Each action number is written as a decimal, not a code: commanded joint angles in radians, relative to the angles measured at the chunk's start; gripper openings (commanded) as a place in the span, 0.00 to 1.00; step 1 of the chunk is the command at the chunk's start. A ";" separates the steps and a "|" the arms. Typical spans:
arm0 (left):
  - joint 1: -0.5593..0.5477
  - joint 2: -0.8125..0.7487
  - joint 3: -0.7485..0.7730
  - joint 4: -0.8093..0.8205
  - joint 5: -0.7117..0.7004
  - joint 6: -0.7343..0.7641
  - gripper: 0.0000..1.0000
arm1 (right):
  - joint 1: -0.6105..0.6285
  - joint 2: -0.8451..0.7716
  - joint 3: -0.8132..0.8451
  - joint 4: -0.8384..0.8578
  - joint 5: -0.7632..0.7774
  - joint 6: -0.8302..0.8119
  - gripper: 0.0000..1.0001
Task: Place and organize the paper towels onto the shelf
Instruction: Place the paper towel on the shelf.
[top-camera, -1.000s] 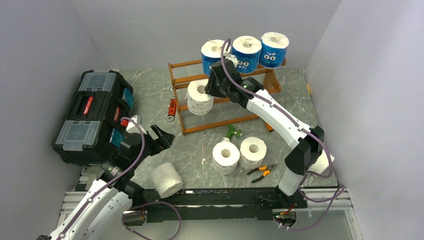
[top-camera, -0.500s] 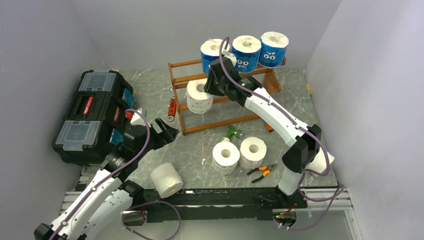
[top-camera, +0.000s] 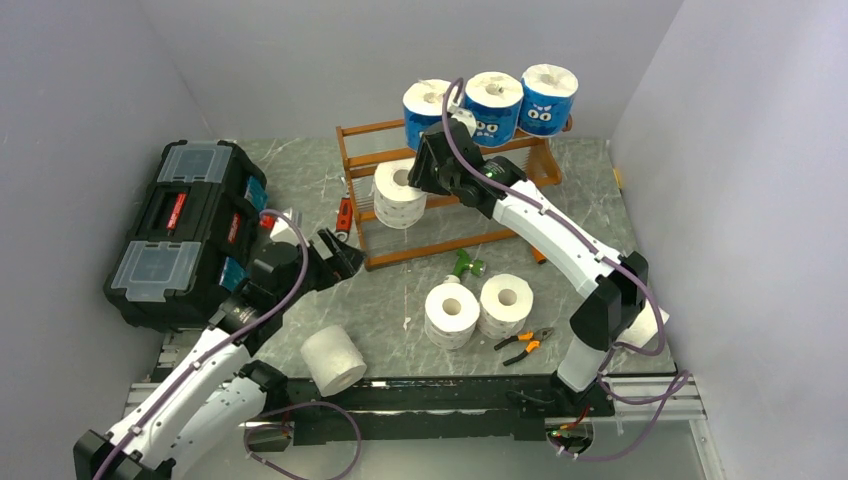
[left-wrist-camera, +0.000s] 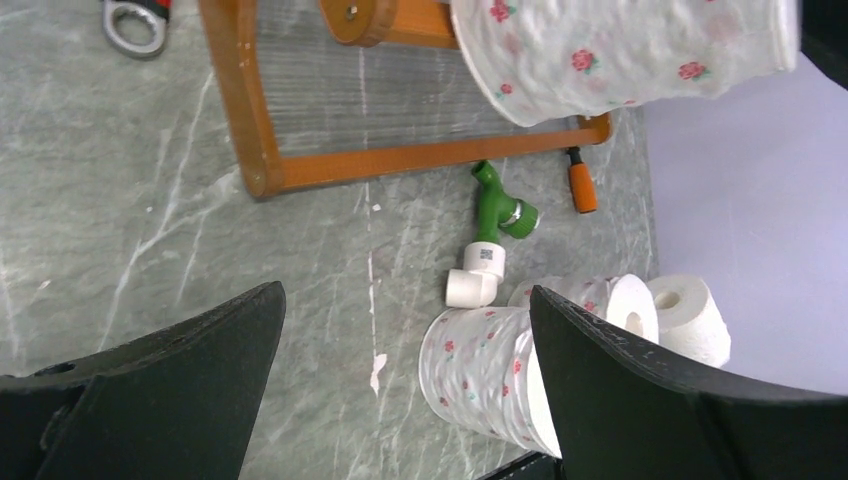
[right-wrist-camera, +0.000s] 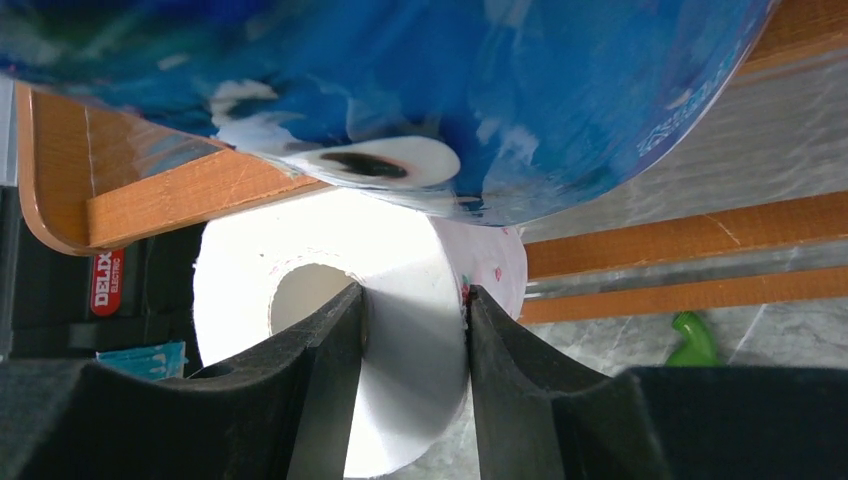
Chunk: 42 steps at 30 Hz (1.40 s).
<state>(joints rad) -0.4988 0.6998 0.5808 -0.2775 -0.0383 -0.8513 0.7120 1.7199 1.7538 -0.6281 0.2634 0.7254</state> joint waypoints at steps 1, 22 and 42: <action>0.000 0.035 0.019 0.163 0.074 0.022 0.99 | -0.006 -0.042 -0.015 0.038 0.009 0.015 0.44; -0.148 0.345 0.047 0.633 0.025 0.217 0.88 | -0.005 -0.072 -0.056 0.063 -0.014 0.032 0.52; -0.344 0.513 0.117 0.820 -0.424 0.714 0.96 | -0.028 -0.118 -0.117 0.089 -0.041 0.032 0.54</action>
<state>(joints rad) -0.8330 1.1759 0.6308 0.4515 -0.4049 -0.2413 0.6941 1.6524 1.6489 -0.5671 0.2256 0.7525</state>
